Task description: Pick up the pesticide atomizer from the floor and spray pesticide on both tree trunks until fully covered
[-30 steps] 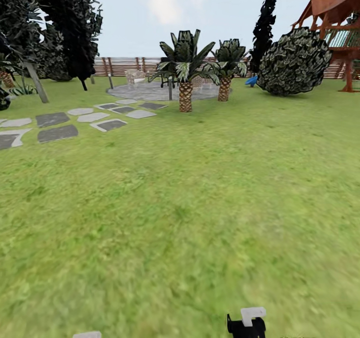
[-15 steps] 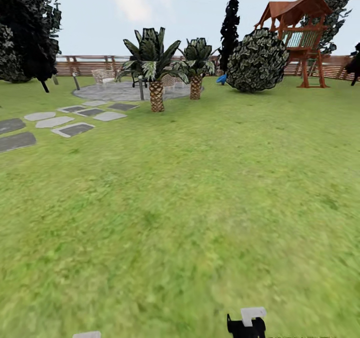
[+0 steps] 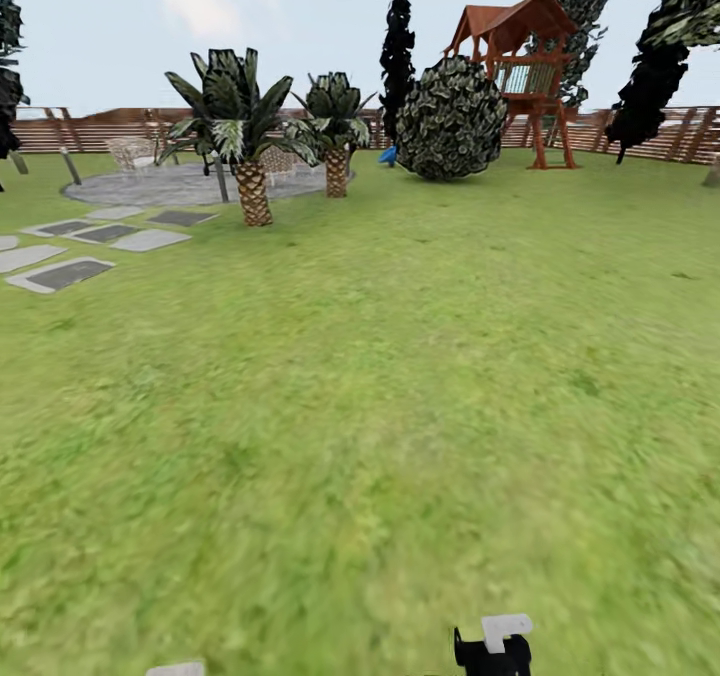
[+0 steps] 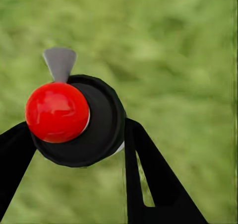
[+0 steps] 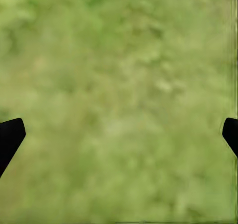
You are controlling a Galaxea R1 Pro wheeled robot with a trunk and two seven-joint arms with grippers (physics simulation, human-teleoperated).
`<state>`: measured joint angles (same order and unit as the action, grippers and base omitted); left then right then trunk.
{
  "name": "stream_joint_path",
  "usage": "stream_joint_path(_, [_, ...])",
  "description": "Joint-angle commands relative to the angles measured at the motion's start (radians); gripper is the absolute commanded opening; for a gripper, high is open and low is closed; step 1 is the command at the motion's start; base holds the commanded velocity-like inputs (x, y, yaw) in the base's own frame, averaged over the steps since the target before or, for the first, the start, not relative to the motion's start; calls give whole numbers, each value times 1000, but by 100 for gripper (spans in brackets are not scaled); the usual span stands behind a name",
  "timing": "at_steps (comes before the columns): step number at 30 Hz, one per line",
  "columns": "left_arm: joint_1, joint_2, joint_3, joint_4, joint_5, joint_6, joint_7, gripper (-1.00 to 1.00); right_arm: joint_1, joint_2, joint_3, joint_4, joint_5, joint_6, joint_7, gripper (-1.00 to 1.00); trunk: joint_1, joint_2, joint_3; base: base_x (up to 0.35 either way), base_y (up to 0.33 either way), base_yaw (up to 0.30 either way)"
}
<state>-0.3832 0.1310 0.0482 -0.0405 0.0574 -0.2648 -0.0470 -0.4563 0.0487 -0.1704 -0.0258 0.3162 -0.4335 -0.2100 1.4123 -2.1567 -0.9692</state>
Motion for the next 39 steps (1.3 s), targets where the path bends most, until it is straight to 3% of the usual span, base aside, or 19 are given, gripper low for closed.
stream_joint_path(1, [0, -2, 5, 1, 7, -2, -5, -100, -1, 0, -8, 1, 11, -2, -5, 100, 0, 0, -1, 19, -24, -299])
stream_joint_path(29, [0, -5, 6, 0, 10, -4, -8, -100, -1, 0, -8, 1, 11, -2, -5, 100, 0, 0, -10, 1, -1, -299])
stream_joint_path(39, [0, -1, 7, 0, 9, -4, -5, -100, -1, 0, -8, 1, 11, -2, -5, 100, 0, 0, -10, 297, 0, -300])
